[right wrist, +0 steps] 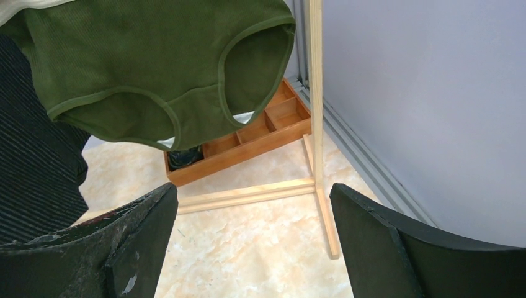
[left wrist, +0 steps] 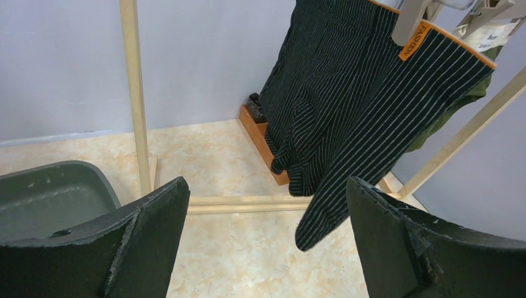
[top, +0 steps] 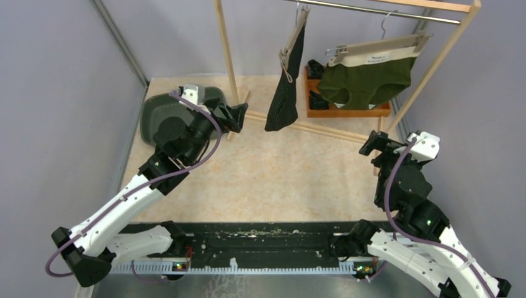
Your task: Clip the underwear to the hanger
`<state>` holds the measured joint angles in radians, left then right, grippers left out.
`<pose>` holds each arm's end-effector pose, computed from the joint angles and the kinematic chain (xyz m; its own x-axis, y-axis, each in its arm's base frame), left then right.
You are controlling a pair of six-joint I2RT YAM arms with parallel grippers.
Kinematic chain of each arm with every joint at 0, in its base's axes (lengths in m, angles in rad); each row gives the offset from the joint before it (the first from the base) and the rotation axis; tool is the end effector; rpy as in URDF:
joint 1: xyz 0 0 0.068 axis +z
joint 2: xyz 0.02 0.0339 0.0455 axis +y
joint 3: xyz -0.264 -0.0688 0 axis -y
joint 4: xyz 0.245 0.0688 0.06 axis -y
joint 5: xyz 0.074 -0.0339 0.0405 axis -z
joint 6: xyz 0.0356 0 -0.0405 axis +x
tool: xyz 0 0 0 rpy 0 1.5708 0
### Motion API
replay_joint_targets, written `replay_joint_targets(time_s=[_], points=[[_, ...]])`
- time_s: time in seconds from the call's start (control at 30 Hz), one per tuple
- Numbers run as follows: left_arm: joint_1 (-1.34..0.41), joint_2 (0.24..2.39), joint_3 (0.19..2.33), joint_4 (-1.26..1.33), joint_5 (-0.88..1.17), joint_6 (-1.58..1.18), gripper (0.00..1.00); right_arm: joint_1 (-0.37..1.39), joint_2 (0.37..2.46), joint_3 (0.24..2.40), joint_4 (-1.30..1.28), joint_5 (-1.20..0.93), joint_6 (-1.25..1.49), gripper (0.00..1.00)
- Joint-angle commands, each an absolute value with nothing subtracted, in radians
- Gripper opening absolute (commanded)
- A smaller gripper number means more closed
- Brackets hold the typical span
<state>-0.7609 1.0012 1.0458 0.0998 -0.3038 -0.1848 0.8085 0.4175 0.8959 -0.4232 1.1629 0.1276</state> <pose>0.1714 -0.1485 0.4222 0.0209 -0.2620 -0.9648 0.4552 0.8617 -0.2242 0.0627 0.0183 0.3915 0.0818 0.1588 -0.9839 0.3384 0.9241 0.1773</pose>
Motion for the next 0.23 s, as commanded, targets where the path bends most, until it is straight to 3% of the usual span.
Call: replay_joint_targets(time_s=[0.0, 0.2], points=[[-0.756, 0.988, 1.034, 0.151, -0.295, -0.175, 1.0, 0.804, 0.452, 0.904, -0.375, 1.166, 0.103, 0.92], [-0.756, 0.998, 1.049, 0.108, -0.313, -0.186, 1.0, 0.805, 0.465, 0.9, -0.355, 1.154, 0.103, 0.92]])
